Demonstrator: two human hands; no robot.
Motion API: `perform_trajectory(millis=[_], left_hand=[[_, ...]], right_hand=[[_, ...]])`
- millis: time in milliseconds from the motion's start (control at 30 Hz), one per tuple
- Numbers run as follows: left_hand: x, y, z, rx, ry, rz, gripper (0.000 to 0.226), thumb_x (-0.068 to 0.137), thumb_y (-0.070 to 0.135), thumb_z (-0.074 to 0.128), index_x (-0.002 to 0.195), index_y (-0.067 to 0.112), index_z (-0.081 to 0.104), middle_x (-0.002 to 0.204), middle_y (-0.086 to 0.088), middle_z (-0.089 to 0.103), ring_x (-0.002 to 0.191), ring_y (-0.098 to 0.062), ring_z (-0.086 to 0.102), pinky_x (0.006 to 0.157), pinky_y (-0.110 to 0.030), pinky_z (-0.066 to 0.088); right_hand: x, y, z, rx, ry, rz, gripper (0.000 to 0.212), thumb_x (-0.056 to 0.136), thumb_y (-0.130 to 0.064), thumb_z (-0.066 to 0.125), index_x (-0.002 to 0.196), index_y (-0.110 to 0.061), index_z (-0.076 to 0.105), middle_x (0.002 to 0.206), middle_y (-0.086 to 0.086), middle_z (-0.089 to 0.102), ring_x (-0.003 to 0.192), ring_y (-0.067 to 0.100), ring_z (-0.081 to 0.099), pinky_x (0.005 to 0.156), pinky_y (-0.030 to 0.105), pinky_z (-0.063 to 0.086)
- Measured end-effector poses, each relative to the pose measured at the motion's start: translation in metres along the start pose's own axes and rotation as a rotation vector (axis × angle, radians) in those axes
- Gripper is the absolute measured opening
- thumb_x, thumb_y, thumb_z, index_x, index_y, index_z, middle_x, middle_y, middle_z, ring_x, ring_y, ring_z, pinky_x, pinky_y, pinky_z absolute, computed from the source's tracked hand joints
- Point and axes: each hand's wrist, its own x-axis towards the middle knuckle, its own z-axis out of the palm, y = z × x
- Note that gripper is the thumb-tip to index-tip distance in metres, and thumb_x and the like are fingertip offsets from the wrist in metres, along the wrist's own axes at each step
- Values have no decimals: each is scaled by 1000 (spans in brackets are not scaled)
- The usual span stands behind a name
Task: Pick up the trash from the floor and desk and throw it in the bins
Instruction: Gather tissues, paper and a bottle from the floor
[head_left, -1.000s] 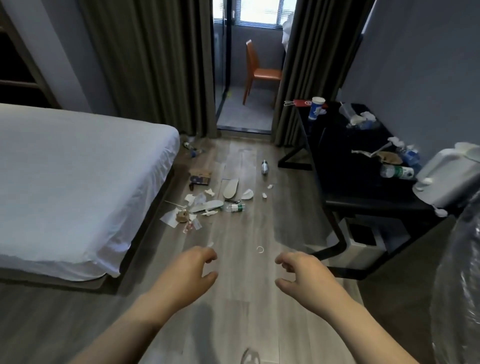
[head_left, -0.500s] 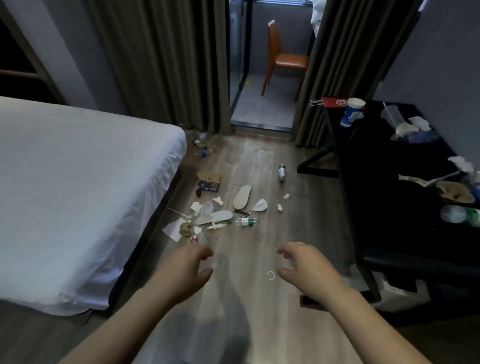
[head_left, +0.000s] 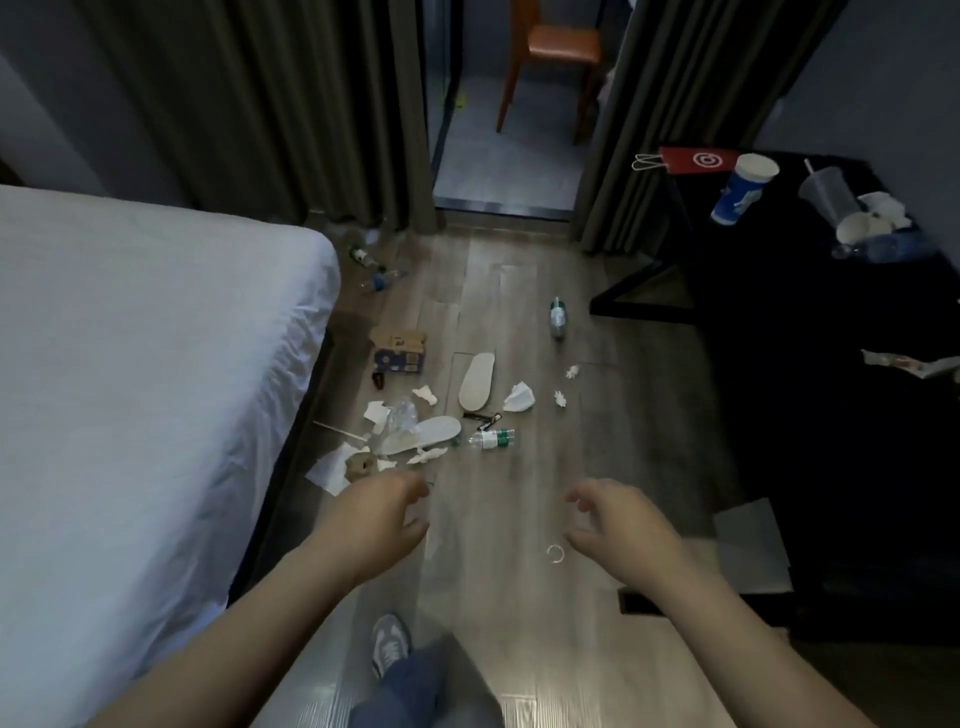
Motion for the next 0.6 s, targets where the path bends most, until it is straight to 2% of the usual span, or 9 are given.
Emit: perform_trajectory(millis=[133, 267, 367, 500, 600], left_hand=[[50, -27, -17, 52, -69, 52, 28, 89, 32, 57, 114, 21, 60, 114, 2, 62, 102, -15, 60, 86, -28, 48], [99, -38, -18, 124, -167, 126, 30, 88, 31, 58, 116, 21, 59, 116, 1, 61, 105, -16, 59, 88, -28, 48], [136, -38, -11, 162, -219, 150, 33, 89, 32, 58, 121, 24, 57, 120, 3, 60, 108, -14, 57, 90, -27, 48], [187, -37, 12, 195, -216, 152, 32, 90, 33, 58, 120, 25, 56, 118, 5, 60, 105, -12, 58, 85, -22, 47], [227, -42, 47, 214, -218, 166, 30, 90, 35, 59, 118, 26, 56, 116, 6, 60, 102, -11, 58, 87, -24, 50]], right_hand=[[37, -13, 4, 42, 10, 88, 43, 82, -31, 64, 124, -25, 58, 115, -3, 63, 105, 14, 58, 87, 30, 49], [68, -6, 12, 108, 21, 166, 40, 84, -30, 63, 123, -24, 57, 112, -4, 62, 103, 12, 58, 77, 28, 52], [90, 10, 20, 160, 38, 227, 40, 85, -28, 63, 124, -24, 56, 110, -4, 63, 96, 9, 59, 81, 25, 51], [129, 45, 34, 186, 39, 262, 41, 85, -26, 62, 125, -23, 56, 107, -3, 62, 92, 10, 59, 77, 24, 51], [165, 77, 56, 166, 27, 277, 41, 86, -26, 61, 126, -22, 55, 106, -3, 61, 91, 10, 59, 76, 24, 51]])
